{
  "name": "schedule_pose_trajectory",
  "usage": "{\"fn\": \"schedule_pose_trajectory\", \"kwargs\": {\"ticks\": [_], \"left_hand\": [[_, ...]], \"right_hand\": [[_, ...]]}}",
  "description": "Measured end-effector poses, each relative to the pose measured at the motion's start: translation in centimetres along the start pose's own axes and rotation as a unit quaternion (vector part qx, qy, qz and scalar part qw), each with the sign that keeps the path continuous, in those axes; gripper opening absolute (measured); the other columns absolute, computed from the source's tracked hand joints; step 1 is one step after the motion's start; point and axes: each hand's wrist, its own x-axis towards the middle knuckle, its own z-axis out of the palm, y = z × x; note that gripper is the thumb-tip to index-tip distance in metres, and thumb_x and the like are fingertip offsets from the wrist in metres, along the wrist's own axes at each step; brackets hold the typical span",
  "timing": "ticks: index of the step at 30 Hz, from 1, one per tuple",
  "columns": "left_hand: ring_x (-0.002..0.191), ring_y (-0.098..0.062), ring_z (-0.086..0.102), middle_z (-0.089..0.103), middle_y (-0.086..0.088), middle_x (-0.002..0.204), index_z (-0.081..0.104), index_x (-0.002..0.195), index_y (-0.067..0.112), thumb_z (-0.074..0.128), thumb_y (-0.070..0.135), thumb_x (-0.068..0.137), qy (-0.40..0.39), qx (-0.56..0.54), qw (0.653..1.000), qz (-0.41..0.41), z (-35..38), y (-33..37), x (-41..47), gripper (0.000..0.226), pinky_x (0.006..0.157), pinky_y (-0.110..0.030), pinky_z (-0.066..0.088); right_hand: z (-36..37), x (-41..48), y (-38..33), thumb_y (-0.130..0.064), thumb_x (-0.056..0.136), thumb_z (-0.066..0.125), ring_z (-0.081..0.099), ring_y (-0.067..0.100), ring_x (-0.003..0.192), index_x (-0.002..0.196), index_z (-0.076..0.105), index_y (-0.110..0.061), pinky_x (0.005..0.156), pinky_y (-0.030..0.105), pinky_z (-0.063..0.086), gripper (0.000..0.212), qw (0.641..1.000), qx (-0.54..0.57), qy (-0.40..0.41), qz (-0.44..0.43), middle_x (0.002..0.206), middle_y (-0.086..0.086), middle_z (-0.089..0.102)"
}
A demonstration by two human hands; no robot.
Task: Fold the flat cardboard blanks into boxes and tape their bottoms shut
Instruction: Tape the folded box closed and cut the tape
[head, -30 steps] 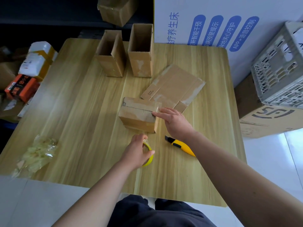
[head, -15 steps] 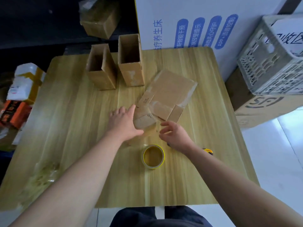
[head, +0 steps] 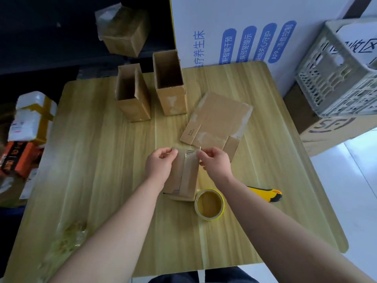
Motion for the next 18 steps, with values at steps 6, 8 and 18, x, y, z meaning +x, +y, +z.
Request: {"fn": "schedule_pose_trajectory", "kwargs": {"ticks": [6, 8, 18], "left_hand": [[0.071, -0.007, 0.059, 0.069, 0.004, 0.082, 0.07, 0.089, 0.014, 0.08, 0.031, 0.077, 0.021, -0.102, 0.993, -0.051, 0.9, 0.4, 1.4, 0.023, 0.061, -0.015, 0.046], [0.066, -0.007, 0.055, 0.066, 0.005, 0.077, 0.07, 0.088, 0.013, 0.079, 0.029, 0.078, 0.035, -0.111, 0.992, -0.057, 1.3, 0.4, 1.4, 0.021, 0.054, -0.011, 0.045], [0.062, -0.012, 0.047, 0.055, 0.003, 0.073, 0.058, 0.096, 0.011, 0.06, 0.021, 0.086, 0.058, -0.081, 0.991, -0.089, 2.4, 0.9, 2.1, 0.015, 0.054, -0.025, 0.036]], "right_hand": [[0.7, -0.1, -0.7, -0.024, 0.082, 0.071, 0.06, 0.014, 0.063, 0.079, 0.069, -0.018, 0.063, 0.032, 0.05, 0.006, 0.996, 0.057, 0.026, 0.066, 0.073, -0.001, 0.067], [1.0, -0.3, -0.8, -0.022, 0.083, 0.069, 0.058, 0.013, 0.064, 0.079, 0.07, -0.018, 0.061, 0.028, 0.048, 0.006, 0.992, 0.084, 0.031, 0.086, 0.072, -0.003, 0.065], [3.3, 0.9, -1.4, -0.018, 0.084, 0.06, 0.046, 0.018, 0.071, 0.088, 0.059, -0.014, 0.061, 0.029, 0.039, 0.006, 0.958, 0.191, 0.043, 0.208, 0.075, 0.001, 0.052]]}}
